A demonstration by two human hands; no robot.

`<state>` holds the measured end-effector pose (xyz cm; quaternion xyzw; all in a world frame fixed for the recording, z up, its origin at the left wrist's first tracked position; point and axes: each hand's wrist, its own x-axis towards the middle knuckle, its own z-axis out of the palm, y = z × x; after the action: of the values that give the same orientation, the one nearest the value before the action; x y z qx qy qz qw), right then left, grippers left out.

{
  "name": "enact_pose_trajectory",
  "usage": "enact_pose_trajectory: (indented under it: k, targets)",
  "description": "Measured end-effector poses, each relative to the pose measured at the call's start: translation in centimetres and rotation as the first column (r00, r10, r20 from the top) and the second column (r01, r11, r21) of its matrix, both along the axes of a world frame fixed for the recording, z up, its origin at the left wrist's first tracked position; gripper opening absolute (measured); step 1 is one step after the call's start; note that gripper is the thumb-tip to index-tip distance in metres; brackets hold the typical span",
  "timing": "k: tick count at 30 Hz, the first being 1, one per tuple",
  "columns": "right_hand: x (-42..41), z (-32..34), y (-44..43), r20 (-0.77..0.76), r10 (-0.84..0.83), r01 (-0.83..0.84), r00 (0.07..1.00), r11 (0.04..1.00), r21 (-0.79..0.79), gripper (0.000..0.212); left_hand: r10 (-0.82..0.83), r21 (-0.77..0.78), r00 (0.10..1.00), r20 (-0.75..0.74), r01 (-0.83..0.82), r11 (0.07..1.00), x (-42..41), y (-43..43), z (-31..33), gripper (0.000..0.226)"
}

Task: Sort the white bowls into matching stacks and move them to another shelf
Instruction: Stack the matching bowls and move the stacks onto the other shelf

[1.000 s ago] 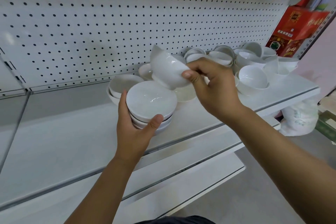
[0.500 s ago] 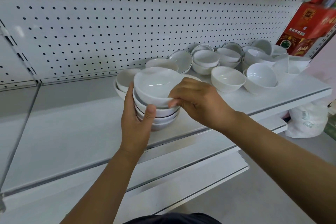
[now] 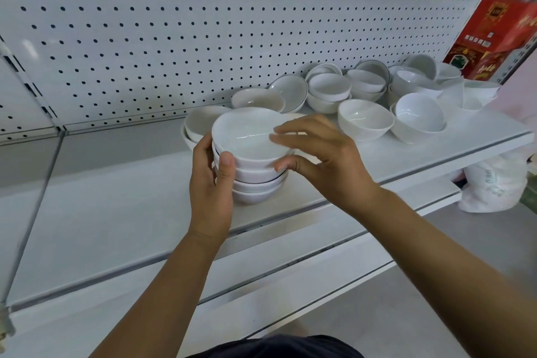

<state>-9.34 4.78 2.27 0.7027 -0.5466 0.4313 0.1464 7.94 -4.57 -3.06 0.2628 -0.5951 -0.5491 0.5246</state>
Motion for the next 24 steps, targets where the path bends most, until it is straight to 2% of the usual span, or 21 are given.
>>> enact_pose_trajectory:
  k: [2, 3, 5, 7, 10, 13, 17, 21, 24]
  targets:
    - [1.1, -1.2, 0.8, 0.199, -0.131, 0.137, 0.971, 0.991, -0.014, 0.045, -0.002, 0.049, 1.0, -0.006, 0.002, 0.999, 0.3, -0.4, 0.4, 0.065]
    - [2.0, -1.9, 1.3, 0.34, -0.166, 0.173, 0.926, 0.985, 0.01, 0.05, -0.006, 0.072, 1.0, -0.009, 0.006, 0.997, 0.5, -0.6, 0.6, 0.065]
    - [4.0, -3.2, 2.2, 0.628, -0.178, 0.144, 0.758, 0.984, 0.105, 0.057, -0.011, 0.119, 1.0, 0.01, 0.01, 0.993, 0.7, -1.0, 1.2, 0.063]
    - [5.5, -4.1, 2.5, 0.765, -0.223, 0.06, 0.604, 0.97, 0.236, 0.069, -0.028, 0.146, 0.997, 0.073, 0.017, 0.989, 0.7, -1.2, 2.1, 0.055]
    - [5.9, -5.1, 2.2, 0.779, -0.291, -0.08, 0.556, 0.914, 0.399, 0.09, -0.097, 0.183, 0.987, 0.125, 0.073, 0.98, 0.5, -1.4, 3.0, 0.04]
    - [5.4, -5.7, 1.1, 0.778, -0.258, -0.193, 0.573, 0.88, 0.434, 0.099, -0.15, 0.236, 0.984, 0.097, 0.124, 0.964, 0.6, -1.7, 2.9, 0.051]
    - [4.7, -5.8, -0.4, 0.781, -0.182, -0.248, 0.598, 0.884, 0.396, 0.116, -0.237, 0.317, 0.971, 0.033, 0.215, 0.924, 0.6, -1.8, 2.6, 0.073]
    - [4.8, -5.1, -1.3, 0.814, -0.135, -0.263, 0.565, 0.906, 0.333, 0.126, -0.27, 0.317, 0.963, -0.024, 0.263, 0.911, 0.4, -1.5, 2.8, 0.067]
    - [5.2, -5.2, -1.6, 0.826, -0.13, -0.253, 0.549, 0.916, 0.313, 0.13, -0.235, 0.317, 0.971, -0.032, 0.233, 0.92, 0.2, -1.0, 2.9, 0.066]
